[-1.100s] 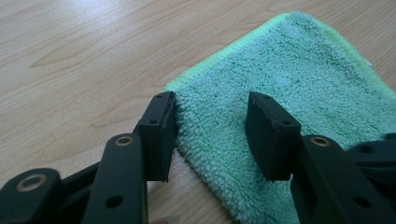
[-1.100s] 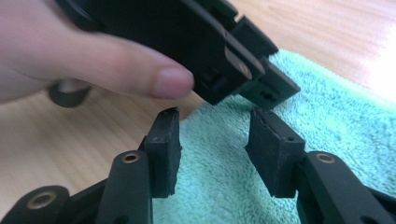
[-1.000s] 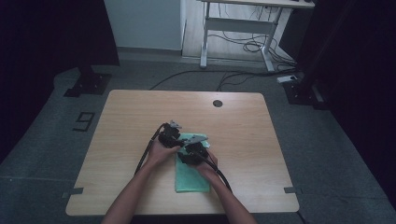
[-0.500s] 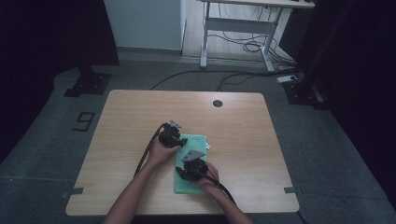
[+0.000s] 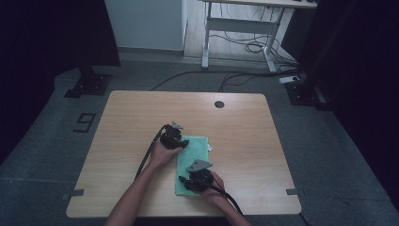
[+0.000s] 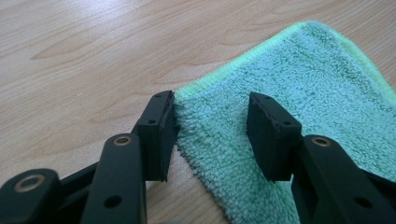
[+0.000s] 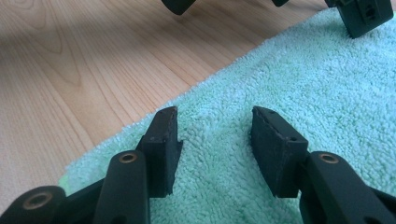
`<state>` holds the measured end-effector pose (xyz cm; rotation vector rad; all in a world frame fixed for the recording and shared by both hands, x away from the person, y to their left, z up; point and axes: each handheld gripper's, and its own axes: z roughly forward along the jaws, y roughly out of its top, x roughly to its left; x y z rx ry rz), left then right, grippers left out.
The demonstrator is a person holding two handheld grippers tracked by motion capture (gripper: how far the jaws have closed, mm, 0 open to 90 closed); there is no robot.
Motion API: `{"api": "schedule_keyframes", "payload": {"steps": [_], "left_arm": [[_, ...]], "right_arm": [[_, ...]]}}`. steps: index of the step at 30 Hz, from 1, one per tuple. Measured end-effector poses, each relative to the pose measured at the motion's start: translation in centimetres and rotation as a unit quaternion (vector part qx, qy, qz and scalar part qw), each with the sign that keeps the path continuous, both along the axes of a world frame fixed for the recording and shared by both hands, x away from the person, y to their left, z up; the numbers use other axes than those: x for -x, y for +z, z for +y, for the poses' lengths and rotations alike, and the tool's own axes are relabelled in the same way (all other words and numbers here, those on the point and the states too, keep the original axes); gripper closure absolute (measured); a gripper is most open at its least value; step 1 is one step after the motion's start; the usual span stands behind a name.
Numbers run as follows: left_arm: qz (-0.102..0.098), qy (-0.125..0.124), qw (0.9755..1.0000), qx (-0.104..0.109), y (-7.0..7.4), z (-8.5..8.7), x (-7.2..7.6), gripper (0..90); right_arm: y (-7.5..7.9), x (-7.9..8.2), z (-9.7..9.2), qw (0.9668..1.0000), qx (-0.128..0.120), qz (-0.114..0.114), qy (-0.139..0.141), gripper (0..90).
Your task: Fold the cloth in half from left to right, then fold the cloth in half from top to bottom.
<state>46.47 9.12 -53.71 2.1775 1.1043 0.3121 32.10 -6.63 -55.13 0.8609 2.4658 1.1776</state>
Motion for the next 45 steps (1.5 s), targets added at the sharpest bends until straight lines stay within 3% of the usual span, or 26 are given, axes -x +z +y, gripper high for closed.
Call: {"api": "schedule_keyframes", "payload": {"steps": [17, 20, 22, 27, 32, 45], "left_arm": [[0.009, -0.020, 0.9997, 0.006, 0.1, -1.4, 2.0, 50.3], [-0.006, -0.015, 0.9998, 0.013, 0.7, -0.8, 2.1, 50.6], [-0.016, -0.008, 0.9996, 0.024, 1.2, -0.2, 2.1, 51.1], [-0.029, 0.004, 0.9992, 0.027, 2.5, 1.5, 1.8, 51.2], [-0.026, 0.009, 0.9992, 0.030, 2.6, 2.4, 1.9, 51.1], [0.003, -0.003, 0.9992, 0.039, 1.0, 1.1, 1.4, 50.0]], "right_arm": [[0.0, 1.9, -2.4, 0.9997, -0.010, 0.013, 0.016, 51.4], [0.4, 1.6, -2.6, 0.9993, -0.027, 0.024, 0.011, 45.6], [1.0, 1.3, -3.3, 0.9988, -0.047, 0.015, 0.003, 44.9], [2.3, 0.0, -5.1, 0.9973, -0.069, 0.009, -0.023, 41.9], [2.5, -1.9, -6.5, 0.9964, -0.067, 0.010, -0.052, 41.1], [2.2, -7.0, -8.2, 0.9924, -0.064, 0.025, -0.102, 39.8]]}}
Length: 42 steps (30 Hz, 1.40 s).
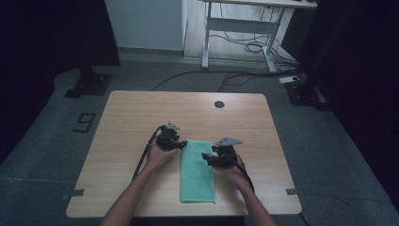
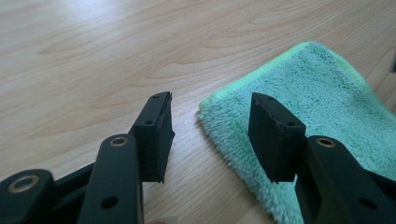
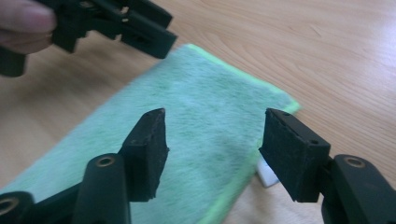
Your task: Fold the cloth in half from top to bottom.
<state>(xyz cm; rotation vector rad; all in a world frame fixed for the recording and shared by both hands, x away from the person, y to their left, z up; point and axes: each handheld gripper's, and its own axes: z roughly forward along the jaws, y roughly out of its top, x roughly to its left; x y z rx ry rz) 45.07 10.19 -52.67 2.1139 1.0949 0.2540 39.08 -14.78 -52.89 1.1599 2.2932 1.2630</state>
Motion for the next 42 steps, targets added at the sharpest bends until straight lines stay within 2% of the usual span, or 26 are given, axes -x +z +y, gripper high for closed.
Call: {"api": "schedule_keyframes", "payload": {"steps": [2, 6, 8, 12, 14, 22, 24, 28, 33, 34, 36, 42], "left_arm": [[0.003, -0.001, 1.0000, -0.001, -0.2, -0.3, -0.2, 50.0], [0.010, -0.002, 0.9999, -0.005, -0.6, -0.7, -0.4, 50.1], [0.011, -0.003, 0.9999, -0.005, -0.7, -0.7, -0.4, 50.1], [0.012, -0.001, 0.9999, 0.000, -0.7, -0.5, -0.5, 50.6], [0.013, -0.001, 0.9999, -0.001, -0.8, -0.5, -0.5, 50.9], [0.016, -0.002, 0.9999, 0.002, -0.9, -0.1, -0.5, 52.5], [0.014, -0.004, 0.9999, 0.000, -0.9, -0.1, -0.4, 53.1], [0.015, -0.008, 0.9999, -0.003, -1.1, -0.1, -0.4, 56.0], [0.008, -0.011, 0.9999, -0.007, -1.2, -0.1, -0.2, 62.3], [0.006, -0.017, 0.9998, -0.010, -1.2, -0.2, -0.1, 64.4], [0.007, -0.021, 0.9997, -0.009, -1.2, -0.3, 0.0, 68.4], [0.013, -0.029, 0.9995, 0.002, -1.3, -0.4, 0.0, 79.5]], "right_arm": [[-0.2, -0.6, -0.1, 0.9999, 0.009, 0.000, -0.005, 39.8], [-0.3, -2.1, -0.4, 0.9999, 0.000, 0.002, -0.016, 41.2], [-0.5, -2.6, -0.5, 0.9997, 0.008, 0.006, -0.020, 41.3], [-0.8, -3.8, -0.7, 0.9996, 0.005, 0.004, -0.026, 42.0], [-1.2, -4.3, -0.7, 0.9993, 0.008, 0.015, -0.032, 41.8], [-1.8, -5.8, -0.3, 0.9992, 0.016, 0.017, -0.034, 44.4], [-2.1, -6.1, -0.1, 0.9990, 0.020, 0.025, -0.031, 44.3], [-2.2, -6.4, 0.0, 0.9991, 0.023, 0.019, -0.031, 46.1], [-2.2, -6.3, 0.2, 0.9988, 0.040, 0.011, -0.026, 52.7], [-2.1, -6.2, 0.4, 0.9988, 0.046, 0.009, -0.016, 60.2], [-2.1, -6.1, 0.5, 0.9987, 0.050, 0.008, -0.009, 65.1], [-2.0, -6.3, 0.5, 0.9990, 0.035, 0.024, 0.014, 79.1]]}}
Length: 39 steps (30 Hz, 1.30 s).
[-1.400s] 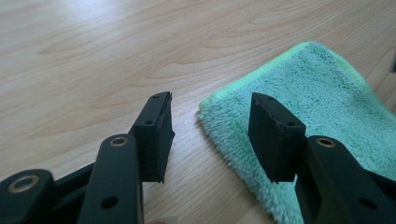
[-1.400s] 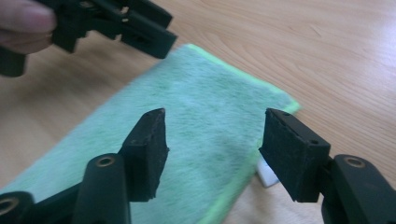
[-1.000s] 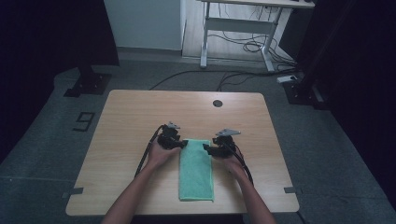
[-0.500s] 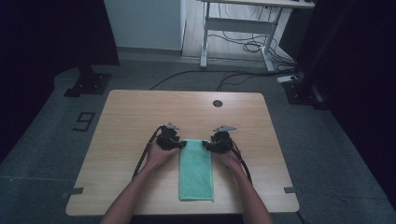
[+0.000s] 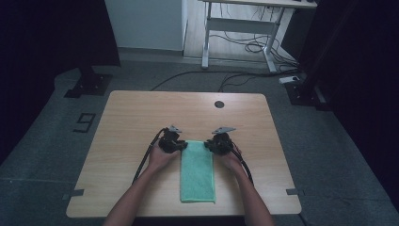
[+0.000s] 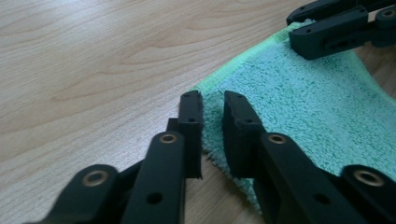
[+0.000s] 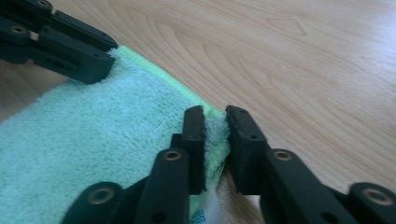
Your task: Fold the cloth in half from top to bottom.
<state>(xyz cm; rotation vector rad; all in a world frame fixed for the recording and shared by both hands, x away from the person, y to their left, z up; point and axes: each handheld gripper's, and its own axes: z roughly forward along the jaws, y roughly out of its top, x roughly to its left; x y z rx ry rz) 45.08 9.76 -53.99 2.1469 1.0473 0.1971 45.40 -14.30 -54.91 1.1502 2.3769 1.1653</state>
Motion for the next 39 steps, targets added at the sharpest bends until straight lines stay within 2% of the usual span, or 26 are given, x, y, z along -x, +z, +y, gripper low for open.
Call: {"api": "schedule_keyframes", "payload": {"steps": [3, 6, 10, 11, 14, 19, 23, 26, 29, 34, 36, 39], "left_arm": [[-0.003, -0.005, 1.0000, -0.001, 0.0, -0.1, 0.1, 84.8], [-0.010, -0.008, 0.9999, 0.000, 0.4, 0.0, 0.3, 86.5], [-0.021, -0.010, 0.9996, 0.017, 1.2, 0.2, 0.4, 86.8], [-0.021, -0.010, 0.9996, 0.017, 1.2, 0.2, 0.4, 86.8], [-0.039, -0.012, 0.9990, 0.021, 2.2, 0.1, 0.7, 86.8], [-0.056, -0.013, 0.9980, 0.027, 3.1, 0.2, 0.7, 86.9], [-0.075, -0.019, 0.9969, 0.016, 5.2, 0.0, -0.2, 86.9], [-0.091, -0.016, 0.9953, 0.030, 6.5, 0.1, -0.5, 86.8], [-0.096, -0.019, 0.9947, 0.030, 6.4, 0.1, -0.4, 86.9], [-0.090, -0.019, 0.9955, 0.023, 5.3, 0.1, -0.1, 86.8], [-0.092, -0.020, 0.9952, 0.025, 5.4, 0.2, -0.2, 86.8], [-0.099, -0.020, 0.9944, 0.031, 5.9, 0.4, -0.1, 86.8]], "right_arm": [[0.0, -0.1, -0.1, 0.9999, -0.007, 0.009, 0.002, 81.4], [0.1, 0.0, -0.3, 0.9997, -0.018, 0.013, 0.003, 82.4], [0.9, 0.4, -0.8, 0.9994, -0.035, -0.002, 0.006, 82.8], [0.9, 0.4, -0.8, 0.9994, -0.035, -0.002, 0.006, 82.8], [1.8, 0.6, -1.1, 0.9990, -0.041, -0.012, 0.010, 83.0], [3.0, 0.9, -1.6, 0.9974, -0.060, -0.038, 0.012, 82.9], [4.2, 0.7, -1.6, 0.9960, -0.064, -0.061, 0.009, 82.8], [5.4, 0.1, -1.6, 0.9952, -0.062, -0.075, 0.006, 82.8], [5.8, 0.0, -1.8, 0.9942, -0.068, -0.083, 0.002, 82.5], [4.9, 0.4, -1.7, 0.9944, -0.064, -0.084, 0.001, 82.4], [4.9, 0.5, -1.5, 0.9948, -0.062, -0.081, 0.003, 82.4], [5.4, 0.5, -1.5, 0.9940, -0.062, -0.091, 0.005, 82.4]]}}
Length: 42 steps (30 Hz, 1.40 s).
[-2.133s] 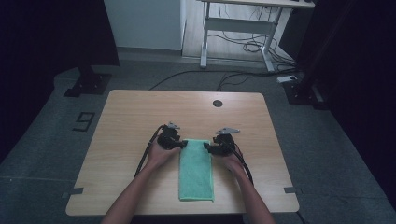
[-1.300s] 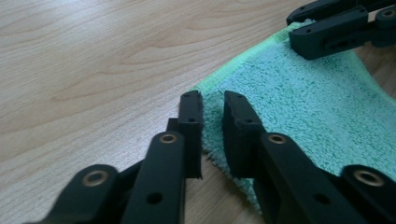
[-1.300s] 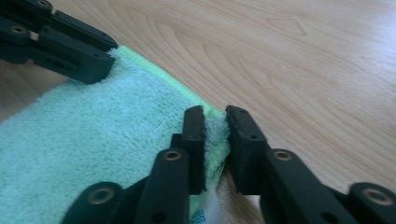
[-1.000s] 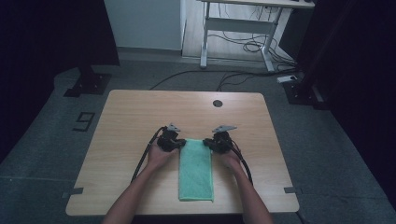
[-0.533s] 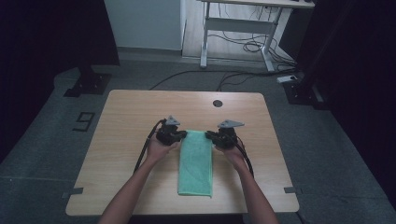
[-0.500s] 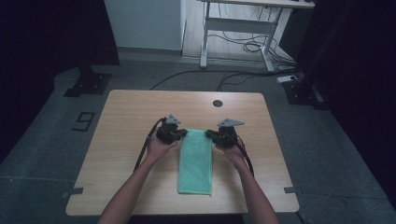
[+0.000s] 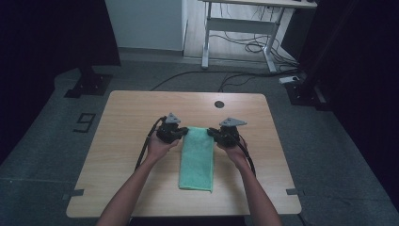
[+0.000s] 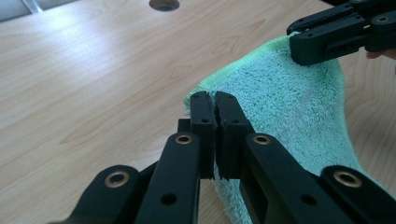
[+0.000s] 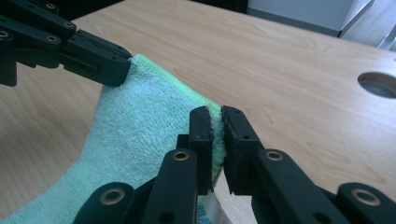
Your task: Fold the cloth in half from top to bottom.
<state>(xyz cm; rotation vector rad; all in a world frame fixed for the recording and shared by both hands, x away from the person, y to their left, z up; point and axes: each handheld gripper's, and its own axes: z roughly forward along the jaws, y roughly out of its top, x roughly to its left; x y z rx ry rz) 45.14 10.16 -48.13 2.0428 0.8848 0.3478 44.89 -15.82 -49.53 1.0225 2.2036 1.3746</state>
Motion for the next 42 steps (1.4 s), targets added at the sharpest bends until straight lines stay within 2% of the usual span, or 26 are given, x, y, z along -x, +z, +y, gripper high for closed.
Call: {"api": "schedule_keyframes", "payload": {"steps": [5, 8, 10, 12, 16, 30, 36, 42], "left_arm": [[-0.012, -0.005, 0.9999, 0.008, 0.9, 0.5, 0.7, 86.8], [-0.015, -0.009, 0.9998, 0.011, 1.0, 0.5, 1.2, 86.8], [-0.020, -0.014, 0.9997, 0.005, 0.9, 0.3, 1.9, 86.7], [-0.019, -0.016, 0.9996, 0.011, 0.8, 0.3, 2.4, 86.7], [-0.020, -0.017, 0.9996, 0.013, 0.2, 0.3, 3.1, 86.6], [-0.024, -0.027, 0.9991, 0.019, -0.3, 0.7, 4.4, 86.2], [-0.029, -0.037, 0.9988, 0.015, -0.5, 0.8, 5.3, 85.8], [-0.027, -0.041, 0.9987, 0.012, -0.9, 0.7, 5.8, 86.1]], "right_arm": [[0.9, 0.5, 0.0, 0.9999, -0.009, -0.010, 0.008, 82.3], [0.8, 1.2, -0.1, 0.9997, -0.009, -0.014, 0.015, 82.0], [0.6, 1.5, -0.2, 0.9998, -0.008, -0.009, 0.017, 81.9], [0.3, 1.8, -0.4, 0.9997, -0.011, -0.013, 0.016, 81.9], [-0.1, 2.3, -0.6, 0.9997, -0.011, -0.007, 0.020, 81.7], [-0.6, 4.3, -0.7, 0.9992, -0.012, -0.019, 0.034, 81.4], [-0.9, 5.7, -1.0, 0.9986, -0.025, -0.022, 0.041, 81.3], [-1.4, 6.4, -1.1, 0.9985, -0.025, -0.016, 0.045, 81.3]]}}
